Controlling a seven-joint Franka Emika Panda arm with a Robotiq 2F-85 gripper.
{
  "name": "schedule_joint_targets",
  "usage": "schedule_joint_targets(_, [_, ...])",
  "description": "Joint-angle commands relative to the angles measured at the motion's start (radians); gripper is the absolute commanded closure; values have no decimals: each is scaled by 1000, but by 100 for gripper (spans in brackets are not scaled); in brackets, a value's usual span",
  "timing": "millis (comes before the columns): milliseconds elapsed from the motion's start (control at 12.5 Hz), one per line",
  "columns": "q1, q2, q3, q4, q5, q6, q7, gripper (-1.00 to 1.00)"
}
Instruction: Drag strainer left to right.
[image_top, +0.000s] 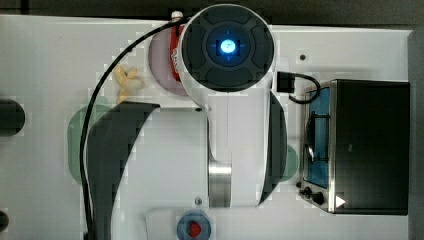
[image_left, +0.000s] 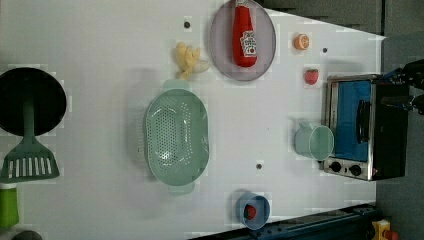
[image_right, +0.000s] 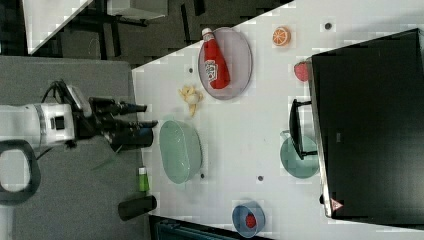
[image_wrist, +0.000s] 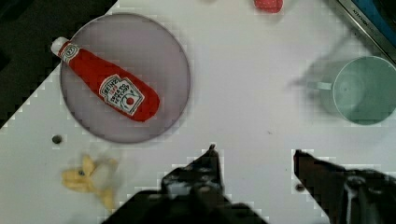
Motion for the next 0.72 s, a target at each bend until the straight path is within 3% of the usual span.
schedule_joint_targets(80, [-31, -403, -43, -226, 21, -155, 68, -59])
schedule_joint_targets(240, [-27, -399, -28, -226, 31, -154, 74, -99])
schedule_joint_targets(480, [1, -367, 65, -226, 64, -144, 112, -100])
schedule_joint_targets(720, [25, -296, 223, -226, 70, -107, 320, -100])
